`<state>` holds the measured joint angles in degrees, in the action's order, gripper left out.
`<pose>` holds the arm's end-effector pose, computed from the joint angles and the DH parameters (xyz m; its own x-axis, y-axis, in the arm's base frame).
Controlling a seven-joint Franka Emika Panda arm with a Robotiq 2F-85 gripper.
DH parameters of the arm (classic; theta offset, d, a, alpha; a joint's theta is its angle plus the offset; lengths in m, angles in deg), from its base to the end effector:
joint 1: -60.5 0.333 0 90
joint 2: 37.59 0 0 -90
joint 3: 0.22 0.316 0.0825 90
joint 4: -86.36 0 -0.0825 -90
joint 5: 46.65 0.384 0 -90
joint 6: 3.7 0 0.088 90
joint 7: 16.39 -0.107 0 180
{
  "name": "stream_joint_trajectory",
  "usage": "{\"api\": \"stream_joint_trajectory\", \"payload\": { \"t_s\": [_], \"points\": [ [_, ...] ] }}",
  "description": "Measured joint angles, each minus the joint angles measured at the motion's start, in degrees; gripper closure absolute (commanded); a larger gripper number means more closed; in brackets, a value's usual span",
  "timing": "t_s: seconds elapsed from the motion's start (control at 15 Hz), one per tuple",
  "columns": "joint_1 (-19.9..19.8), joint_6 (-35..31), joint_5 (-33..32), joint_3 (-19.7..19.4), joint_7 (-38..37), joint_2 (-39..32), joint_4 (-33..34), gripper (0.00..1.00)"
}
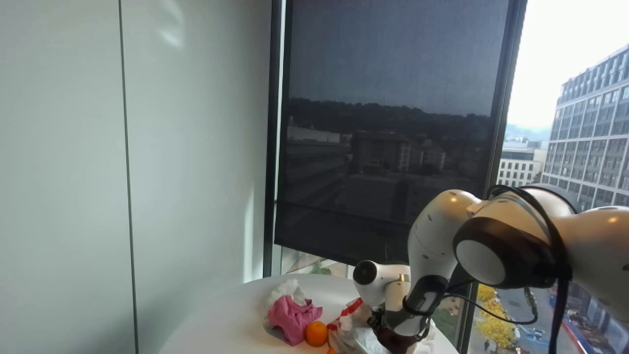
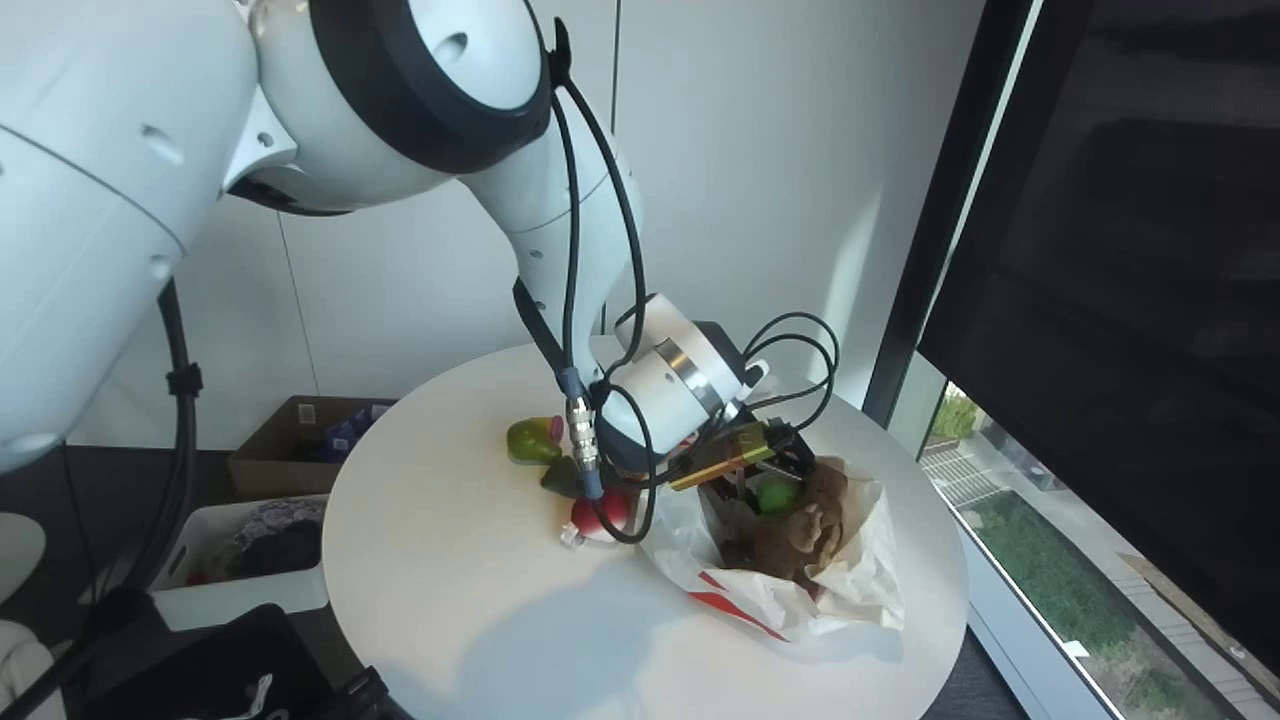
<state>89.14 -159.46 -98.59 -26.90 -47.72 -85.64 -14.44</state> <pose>0.6570 0.0755 0.1329 0.8572 0.5046 0.1028 0.3159 -0.6728 0.6690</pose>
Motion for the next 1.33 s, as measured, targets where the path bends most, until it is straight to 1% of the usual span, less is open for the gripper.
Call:
{"api": "stream_joint_trajectory", "payload": {
  "t_s": [0.4,0.53,0.67,0.73,0.8,0.93,1.0,1.2,1.33],
  "points": [
    [-7.47,-1.09,0.37,8.20,-1.23,-0.93,2.46,0.42],
    [-9.40,-1.12,2.08,10.73,-1.15,-1.39,3.22,0.42],
    [-10.67,-0.99,4.32,12.26,-1.10,-2.01,3.97,0.42],
    [-11.20,-0.83,5.87,12.82,-0.97,-2.37,4.36,0.22],
    [-11.71,-0.80,7.39,13.32,-0.67,-2.73,4.77,0.05],
    [-12.01,-0.87,9.13,13.57,-0.40,-3.01,5.33,0.00],
    [-11.64,-0.88,9.17,13.20,-0.40,-3.02,5.57,0.00],
    [-9.36,-0.23,9.12,12.48,1.24,-1.64,6.07,0.00],
    [-7.34,2.06,9.12,12.76,2.83,1.13,5.97,0.01]
  ]
}}
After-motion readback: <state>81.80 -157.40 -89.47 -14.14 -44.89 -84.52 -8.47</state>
